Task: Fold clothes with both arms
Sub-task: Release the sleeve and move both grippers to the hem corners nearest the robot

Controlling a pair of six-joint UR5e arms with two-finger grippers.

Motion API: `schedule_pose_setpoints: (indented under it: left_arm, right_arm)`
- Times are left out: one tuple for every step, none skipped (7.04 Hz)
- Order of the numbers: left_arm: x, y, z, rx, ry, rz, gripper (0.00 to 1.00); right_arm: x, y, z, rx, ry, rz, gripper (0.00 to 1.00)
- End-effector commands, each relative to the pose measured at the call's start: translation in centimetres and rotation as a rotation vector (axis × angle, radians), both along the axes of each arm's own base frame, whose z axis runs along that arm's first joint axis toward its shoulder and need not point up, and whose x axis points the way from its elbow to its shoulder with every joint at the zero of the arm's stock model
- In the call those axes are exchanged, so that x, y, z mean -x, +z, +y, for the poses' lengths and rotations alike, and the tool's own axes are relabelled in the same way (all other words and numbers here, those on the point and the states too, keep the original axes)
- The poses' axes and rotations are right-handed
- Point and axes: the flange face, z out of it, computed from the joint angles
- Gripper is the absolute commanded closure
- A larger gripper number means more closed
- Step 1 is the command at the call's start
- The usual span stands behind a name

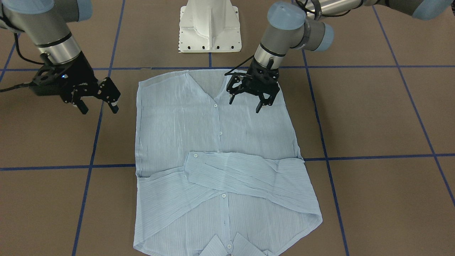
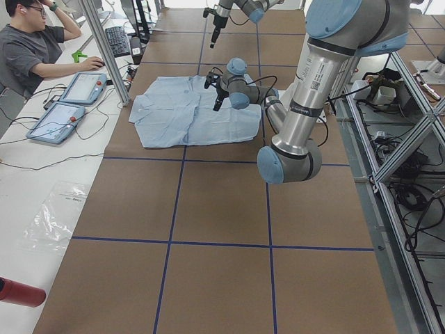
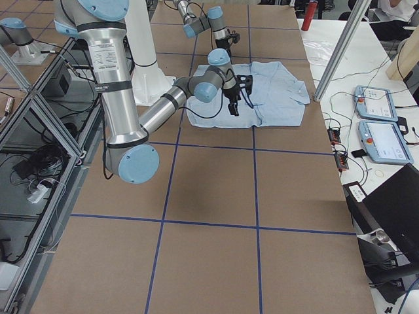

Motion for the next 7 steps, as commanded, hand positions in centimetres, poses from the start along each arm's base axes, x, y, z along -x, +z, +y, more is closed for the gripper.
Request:
schedule_pose_setpoints:
  left_arm:
    - [1.2,5.2,7.2,0.11,-0.029,-0.032,0.0]
    - [1.3,7.4,10.4,0.154,-0.039,-0.057,0.0]
    - [0.6,9.1,12.9,0.198,-0.034,-0.081,0.0]
    - [-0.3,10.2,14.8,0.237,-0.023,-0.125,0.0]
    - [-0.8,10.3,15.5,0.259,-0.019,-0.133,0.07]
    - [-0.9,10.5,15.6,0.265,-0.02,-0.138,0.32]
    - [-0.9,10.6,15.6,0.27,-0.023,-0.146,0.7]
  right_arm:
    - [4.7,1.0,7.9,0.024,0.018,0.018,0.0]
    - [5.0,0.8,9.2,0.015,0.017,0.017,0.0]
    - [4.8,1.1,9.5,0.017,0.014,0.022,0.0]
    - [4.8,1.1,9.5,0.017,0.014,0.022,0.0]
    - [4.8,1.1,9.5,0.017,0.014,0.022,0.0]
    - [4.8,1.0,9.5,0.016,0.014,0.02,0.0]
    - [4.8,1.0,9.5,0.016,0.014,0.02,0.0]
